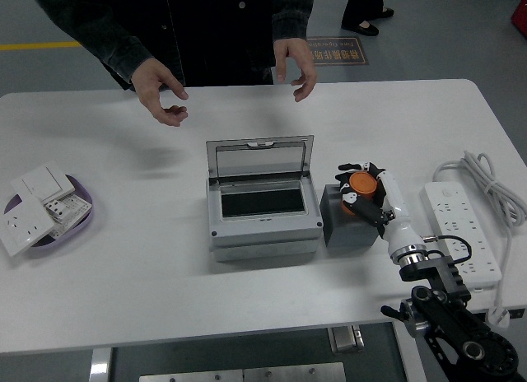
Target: Pick up the cylinder from the cube,place it in the box,flap close box
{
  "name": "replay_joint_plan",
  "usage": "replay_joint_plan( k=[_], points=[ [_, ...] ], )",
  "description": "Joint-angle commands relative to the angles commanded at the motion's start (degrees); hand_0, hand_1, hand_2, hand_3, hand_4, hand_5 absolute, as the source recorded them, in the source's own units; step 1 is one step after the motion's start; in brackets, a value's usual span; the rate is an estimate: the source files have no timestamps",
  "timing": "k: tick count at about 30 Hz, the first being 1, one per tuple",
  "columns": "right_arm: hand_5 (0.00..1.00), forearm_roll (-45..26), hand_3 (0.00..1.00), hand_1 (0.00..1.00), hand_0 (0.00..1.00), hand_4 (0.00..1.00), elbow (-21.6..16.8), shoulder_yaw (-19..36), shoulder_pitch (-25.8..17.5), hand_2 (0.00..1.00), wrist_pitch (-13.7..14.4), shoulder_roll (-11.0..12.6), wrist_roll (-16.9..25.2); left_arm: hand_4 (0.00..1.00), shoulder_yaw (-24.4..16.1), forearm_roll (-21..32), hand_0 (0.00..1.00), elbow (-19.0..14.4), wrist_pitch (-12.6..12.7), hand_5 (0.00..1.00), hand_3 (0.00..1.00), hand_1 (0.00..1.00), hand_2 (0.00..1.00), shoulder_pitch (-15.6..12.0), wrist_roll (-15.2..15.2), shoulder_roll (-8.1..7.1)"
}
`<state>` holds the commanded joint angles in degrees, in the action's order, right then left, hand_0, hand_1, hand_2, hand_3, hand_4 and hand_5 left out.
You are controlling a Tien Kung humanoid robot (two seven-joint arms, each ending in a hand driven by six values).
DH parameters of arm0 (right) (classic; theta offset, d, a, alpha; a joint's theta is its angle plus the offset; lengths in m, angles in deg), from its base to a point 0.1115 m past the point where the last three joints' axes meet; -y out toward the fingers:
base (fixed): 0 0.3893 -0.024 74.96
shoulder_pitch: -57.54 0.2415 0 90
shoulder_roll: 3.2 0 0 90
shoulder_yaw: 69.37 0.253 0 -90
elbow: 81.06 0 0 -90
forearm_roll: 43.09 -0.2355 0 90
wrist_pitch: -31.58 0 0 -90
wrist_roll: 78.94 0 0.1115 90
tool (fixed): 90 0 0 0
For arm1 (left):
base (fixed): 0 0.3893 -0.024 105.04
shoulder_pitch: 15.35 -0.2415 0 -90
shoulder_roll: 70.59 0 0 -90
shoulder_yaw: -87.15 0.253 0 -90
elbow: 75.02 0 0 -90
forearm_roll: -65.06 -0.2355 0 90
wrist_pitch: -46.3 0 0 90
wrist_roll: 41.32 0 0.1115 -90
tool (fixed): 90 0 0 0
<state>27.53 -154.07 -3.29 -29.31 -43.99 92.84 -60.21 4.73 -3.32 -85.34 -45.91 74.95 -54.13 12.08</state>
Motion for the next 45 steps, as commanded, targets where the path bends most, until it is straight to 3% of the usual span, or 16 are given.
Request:
replay_joint_plan(
  k=[5,6,8,18,23,24,29,30,35,36,40,45],
  points=[
    [0.002,-0.7,0.412,0.507,0.539,0.163,-1.0,-0.1,0.0,0.458,1.1,0.0,1.1,0.724,0.0,0.0,0.630,0.0,0.0,0.386,0.669,0.658,0.587,0.0,0.0,0.03],
    [0.002,-0.8,0.324,0.397,0.415,0.112,-1.4,-0.1,0.0,0.389,1.5,0.1,1.4,0.723,0.0,0.0,0.630,0.0,0.0,0.386,0.668,0.659,0.587,0.0,0.0,0.04],
    [0.002,-0.9,0.324,0.397,0.415,0.112,-2.3,-0.1,0.1,0.389,2.0,0.2,1.7,0.723,0.0,0.0,0.630,0.0,0.0,0.386,0.668,0.659,0.587,0.0,0.0,0.05],
    [0.002,1.8,0.268,0.338,0.375,0.028,-11.7,-4.5,2.4,0.341,3.3,2.4,-1.1,0.724,-0.3,-0.4,0.630,0.0,0.0,0.384,0.668,0.658,0.588,-0.2,-0.2,0.03],
    [0.002,3.4,0.268,0.338,0.375,0.028,-12.9,-9.3,6.0,0.341,2.2,2.4,-3.6,0.724,-0.8,-0.8,0.630,0.0,0.1,0.384,0.668,0.658,0.588,-0.2,-0.4,-0.04],
    [0.002,3.8,0.253,0.284,0.272,0.002,-12.7,-10.4,6.8,0.322,2.0,2.3,-4.1,0.725,-0.9,-0.9,0.631,0.0,0.1,0.386,0.667,0.659,0.588,-0.2,-0.5,-0.05],
    [0.002,7.4,0.253,0.284,0.272,0.002,-11.5,-13.6,9.9,0.322,0.2,1.7,-7.6,0.725,-1.2,-1.2,0.631,0.0,0.1,0.386,0.667,0.659,0.588,-0.2,-0.7,-0.07],
    [0.002,8.1,0.235,0.198,0.107,0.002,-11.3,-13.8,10.3,0.288,-0.1,1.7,-8.2,0.726,-1.2,-1.3,0.631,0.0,0.1,0.387,0.666,0.658,0.588,-0.2,-0.7,-0.07],
    [0.002,14.1,0.235,0.198,0.107,0.002,-10.3,-14.4,12.9,0.288,-3.3,1.8,-14.0,0.726,-1.4,-1.3,0.631,0.0,0.2,0.387,0.666,0.658,0.588,-0.2,-0.8,-0.08],
    [0.002,15.6,0.219,0.153,0.025,0.002,-10.2,-14.5,13.4,0.262,-4.0,1.9,-15.3,0.725,-1.4,-1.3,0.631,0.0,0.2,0.388,0.665,0.658,0.588,-0.2,-0.9,-0.09],
    [0.002,20.8,0.219,0.153,0.025,0.002,-9.8,-15.2,15.4,0.262,-6.0,2.2,-19.8,0.725,-1.5,-1.4,0.631,0.0,0.2,0.388,0.665,0.658,0.588,-0.2,-0.9,-0.07],
    [0.002,25.6,0.213,0.135,0.002,0.002,-9.5,-17.4,17.9,0.251,-7.6,3.1,-23.0,0.727,-1.6,-1.4,0.631,0.0,0.2,0.391,0.665,0.658,0.588,-0.2,-0.9,-0.05]
  ],
)
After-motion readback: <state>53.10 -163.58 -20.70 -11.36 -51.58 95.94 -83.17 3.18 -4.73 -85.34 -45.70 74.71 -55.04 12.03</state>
